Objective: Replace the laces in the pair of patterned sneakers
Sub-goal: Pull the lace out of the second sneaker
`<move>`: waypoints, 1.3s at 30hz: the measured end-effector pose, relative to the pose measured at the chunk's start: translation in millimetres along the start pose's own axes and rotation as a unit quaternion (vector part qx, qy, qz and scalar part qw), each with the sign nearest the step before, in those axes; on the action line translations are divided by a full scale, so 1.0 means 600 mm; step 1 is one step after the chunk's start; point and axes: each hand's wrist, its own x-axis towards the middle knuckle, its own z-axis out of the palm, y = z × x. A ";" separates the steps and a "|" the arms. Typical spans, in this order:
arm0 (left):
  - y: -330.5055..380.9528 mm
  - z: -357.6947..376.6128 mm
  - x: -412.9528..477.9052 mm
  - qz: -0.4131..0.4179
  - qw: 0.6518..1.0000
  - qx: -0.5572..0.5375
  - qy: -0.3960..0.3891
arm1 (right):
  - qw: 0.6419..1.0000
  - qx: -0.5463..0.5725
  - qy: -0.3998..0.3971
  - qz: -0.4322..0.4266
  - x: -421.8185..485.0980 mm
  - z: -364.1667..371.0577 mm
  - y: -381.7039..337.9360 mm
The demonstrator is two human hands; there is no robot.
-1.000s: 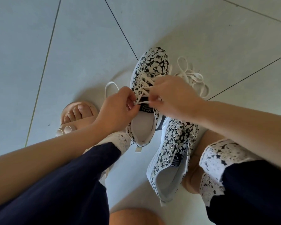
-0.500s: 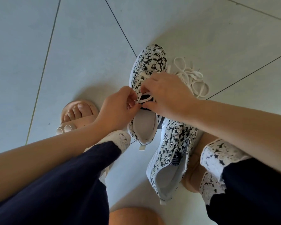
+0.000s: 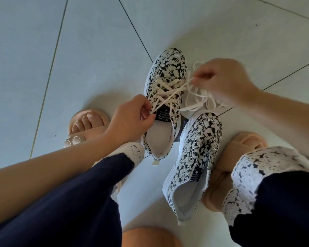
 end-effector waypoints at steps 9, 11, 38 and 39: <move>0.002 0.001 0.001 -0.010 1.000 0.006 -0.010 | 0.975 -0.117 -0.002 0.188 0.011 -0.054 0.071; 0.004 0.003 0.002 -0.012 1.000 0.005 -0.016 | 0.969 -0.194 -0.075 0.136 0.005 -0.038 0.060; -0.001 -0.001 0.003 -0.012 1.000 -0.004 -0.001 | 0.839 0.457 -0.246 0.163 0.001 0.003 -0.053; -0.001 -0.001 0.002 -0.011 1.000 -0.003 -0.001 | 0.831 0.468 -0.258 0.155 -0.006 0.006 -0.055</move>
